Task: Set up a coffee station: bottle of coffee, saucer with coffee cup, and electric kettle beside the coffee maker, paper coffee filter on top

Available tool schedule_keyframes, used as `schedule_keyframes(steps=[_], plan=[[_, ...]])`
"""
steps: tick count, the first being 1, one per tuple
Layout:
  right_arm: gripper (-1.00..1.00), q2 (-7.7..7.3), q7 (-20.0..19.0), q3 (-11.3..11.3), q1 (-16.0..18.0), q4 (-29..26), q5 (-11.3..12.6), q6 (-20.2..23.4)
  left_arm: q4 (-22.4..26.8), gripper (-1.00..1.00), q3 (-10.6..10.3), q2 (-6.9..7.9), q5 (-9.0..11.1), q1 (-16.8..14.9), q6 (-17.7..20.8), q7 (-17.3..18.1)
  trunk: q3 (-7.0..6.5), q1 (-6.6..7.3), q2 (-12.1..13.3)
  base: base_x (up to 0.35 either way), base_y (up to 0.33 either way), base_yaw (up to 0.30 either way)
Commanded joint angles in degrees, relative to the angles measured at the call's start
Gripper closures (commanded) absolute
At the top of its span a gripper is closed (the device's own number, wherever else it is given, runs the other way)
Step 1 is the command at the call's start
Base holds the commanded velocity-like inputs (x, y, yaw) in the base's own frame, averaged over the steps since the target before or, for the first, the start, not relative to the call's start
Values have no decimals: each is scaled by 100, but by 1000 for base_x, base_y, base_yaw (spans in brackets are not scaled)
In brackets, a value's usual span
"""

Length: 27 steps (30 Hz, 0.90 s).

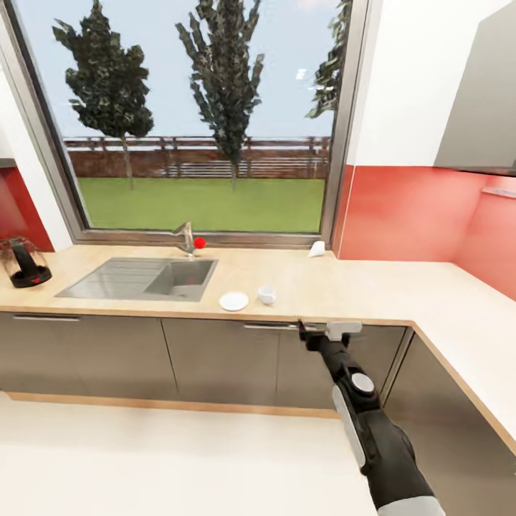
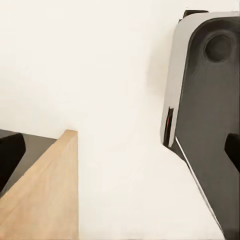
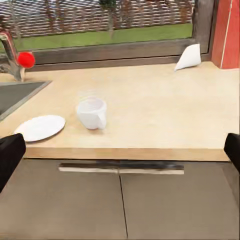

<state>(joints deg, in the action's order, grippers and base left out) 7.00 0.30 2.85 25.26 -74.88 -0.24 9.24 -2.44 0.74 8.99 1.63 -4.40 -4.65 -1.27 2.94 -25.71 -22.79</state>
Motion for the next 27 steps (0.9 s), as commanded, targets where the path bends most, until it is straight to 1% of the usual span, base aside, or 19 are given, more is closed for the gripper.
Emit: schedule_keyframes(steps=[1,3,4,5,8,12,16,18,19,21,22,23,24,26,27], plan=[[-100,11,4,-1,153,-4,-4,99,-24,-100,6,0,14,4,-30,-12,14,-7,-13,336,0,0],[-100,62,5,-2,865,158,-3,493,-27,-100,5,-2,13,44,8,-26,14,-7,-13,337,0,0],[-100,74,5,-3,1299,358,1,660,-28,-100,5,2,13,55,72,-29,14,-7,-13,338,0,0],[-100,79,5,-4,1608,554,-2,742,-28,-100,5,5,13,60,308,-31,14,-7,-13,338,0,0],[-100,82,37,-4,1749,789,-2,774,-29,-100,-2,-1,11,77,582,-31,14,-7,-13,338,0,0],[-100,82,265,-4,1775,897,-2,780,-29,-100,-3,-5,8,162,633,-31,14,-7,-13,338,0,0],[-100,82,331,-4,1822,1141,-3,791,-29,-100,-4,-12,-5,201,645,-31,14,-7,-13,338,0,0],[-100,82,438,-4,2162,1507,-4,802,-29,-100,-4,-17,-16,274,648,-31,14,-7,-13,338,0,0],[-100,82,467,-4,2238,1587,-6,803,-29,-100,-4,-18,-18,295,648,-31,14,-7,-13,338,0,0],[-100,82,593,-4,2565,1968,-5,806,-29,-100,-4,-21,-21,332,649,-31,14,-7,-13,338,0,0],[-100,82,621,-4,2650,2070,-4,806,-29,-100,-4,-22,-21,344,649,-31,14,-7,-13,338,0,0],[-100,82,667,-4,2848,2287,-4,807,-29,-100,-4,-24,-21,373,647,-31,14,-7,-13,338,0,0],[-100,82,724,-4,3252,2689,-3,807,-29,-100,-4,-27,-22,415,643,-31,14,-7,-13,338,0,0],[-100,82,743,-4,3461,2866,-7,813,-29,-100,-4,-28,-22,432,643,-31,14,-7,-13,338,-24,0],[-100,78,748,-8,3513,2891,-9,811,-29,-100,-4,-28,-22,436,645,-31,14,-7,-13,336,-91,0]])
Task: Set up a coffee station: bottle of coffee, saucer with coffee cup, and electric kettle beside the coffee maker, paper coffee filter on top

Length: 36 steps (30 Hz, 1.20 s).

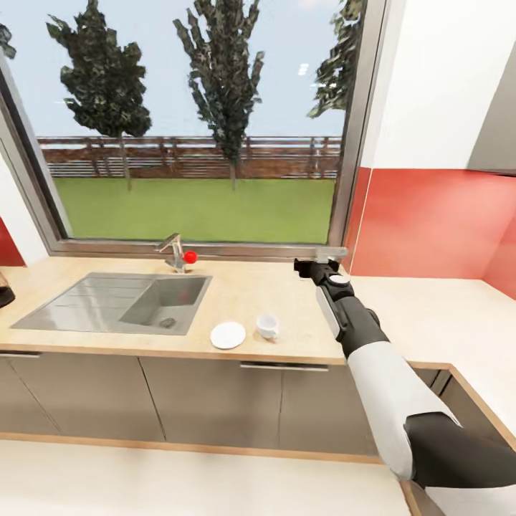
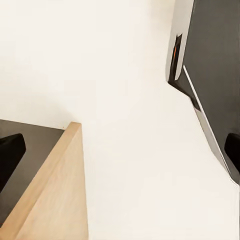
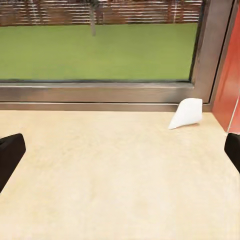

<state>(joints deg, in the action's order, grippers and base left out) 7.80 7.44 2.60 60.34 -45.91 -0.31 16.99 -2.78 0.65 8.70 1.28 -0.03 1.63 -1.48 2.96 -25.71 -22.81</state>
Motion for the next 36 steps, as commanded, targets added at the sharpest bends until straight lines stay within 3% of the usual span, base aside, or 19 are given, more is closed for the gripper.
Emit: schedule_keyframes(steps=[1,16,36], plan=[[-100,-15,17,9,47,8,7,18,6,-100,7,0,13,2,15,-11,11,-7,-11,332,-136,0],[-100,-42,12,19,57,53,4,-11,6,-100,14,8,13,3,16,-11,11,-7,-11,331,-100,0],[-100,-42,25,21,57,65,4,-8,6,-100,12,0,13,3,13,-11,11,-7,-11,335,-5,0]])
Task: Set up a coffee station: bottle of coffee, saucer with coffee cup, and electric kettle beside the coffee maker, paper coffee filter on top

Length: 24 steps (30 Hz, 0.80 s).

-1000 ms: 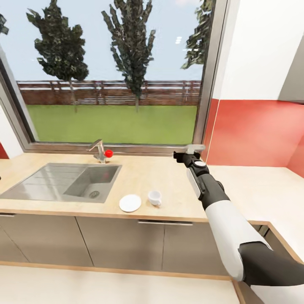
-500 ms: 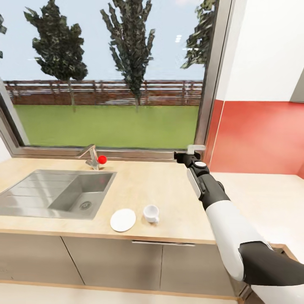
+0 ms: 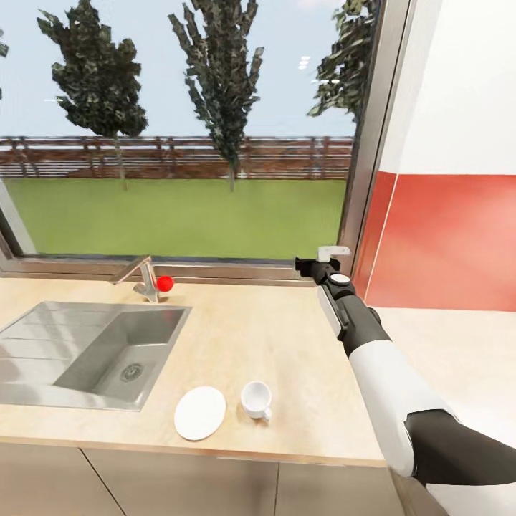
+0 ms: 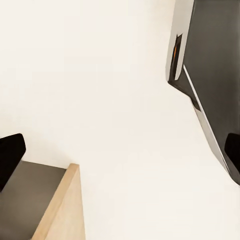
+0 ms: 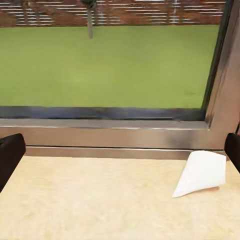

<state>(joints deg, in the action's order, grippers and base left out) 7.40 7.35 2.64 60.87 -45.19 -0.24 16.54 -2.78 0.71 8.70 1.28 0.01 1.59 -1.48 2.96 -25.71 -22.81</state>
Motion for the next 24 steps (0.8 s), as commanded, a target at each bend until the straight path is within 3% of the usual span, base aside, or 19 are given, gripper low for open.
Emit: schedule_keyframes(steps=[1,8,16,24], plan=[[-100,-2,36,16,4,-8,-2,39,5,-100,7,0,13,-1,17,-10,11,-7,-11,336,0,0],[-100,-2,38,12,4,-8,-2,42,5,-100,8,0,13,-1,17,-10,5,-7,-11,336,0,-36],[-100,-2,39,16,4,-8,-2,42,5,-100,8,0,13,-1,17,-10,-30,-7,-11,314,0,-231],[-100,-2,39,18,4,-8,-2,42,2,-100,8,-37,13,27,17,-10,-57,-7,-11,76,-6,-178]])
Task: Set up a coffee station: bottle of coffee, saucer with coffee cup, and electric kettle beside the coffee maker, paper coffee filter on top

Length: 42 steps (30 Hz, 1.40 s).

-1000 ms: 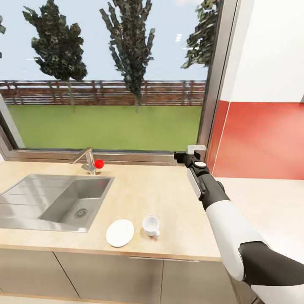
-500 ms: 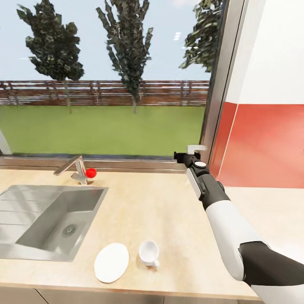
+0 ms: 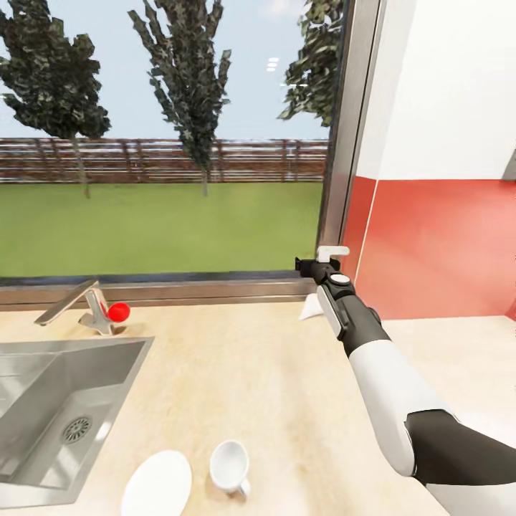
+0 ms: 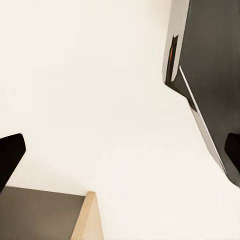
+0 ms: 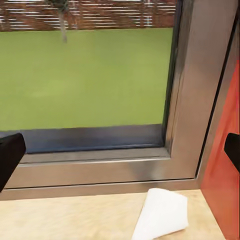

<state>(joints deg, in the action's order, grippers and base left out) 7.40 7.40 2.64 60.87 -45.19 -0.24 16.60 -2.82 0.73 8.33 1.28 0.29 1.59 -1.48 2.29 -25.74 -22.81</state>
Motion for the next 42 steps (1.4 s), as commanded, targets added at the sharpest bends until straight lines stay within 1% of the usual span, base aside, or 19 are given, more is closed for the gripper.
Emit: schedule_keyframes(steps=[1,5,26,31,32,37,39,42], plan=[[-100,-2,34,18,4,-7,-2,36,7,-100,6,-3,13,20,17,-10,11,-5,-11,137,-85,-27],[-100,6,34,18,4,-7,-2,36,9,-100,14,-15,13,73,17,-10,10,-5,-11,171,-117,-6],[-100,11,21,32,4,13,-12,47,3,-100,24,-25,19,172,19,-10,10,-5,-11,3,-2,0],[-100,11,2,44,4,234,-28,72,4,-100,24,-25,19,227,19,-10,10,-5,-11,0,0,0],[-100,12,1,44,4,287,-31,96,6,-100,24,-26,20,250,18,-10,10,-5,-11,0,0,0],[-100,15,13,38,56,341,-37,615,8,-100,24,-31,15,301,17,-10,10,-5,-11,0,0,0],[-100,15,21,36,232,372,-37,804,7,-100,24,-33,14,313,17,-10,10,-5,-11,0,0,0],[-100,15,23,37,473,419,-44,885,2,-100,24,-45,14,327,17,-10,10,-5,-11,0,0,0]])
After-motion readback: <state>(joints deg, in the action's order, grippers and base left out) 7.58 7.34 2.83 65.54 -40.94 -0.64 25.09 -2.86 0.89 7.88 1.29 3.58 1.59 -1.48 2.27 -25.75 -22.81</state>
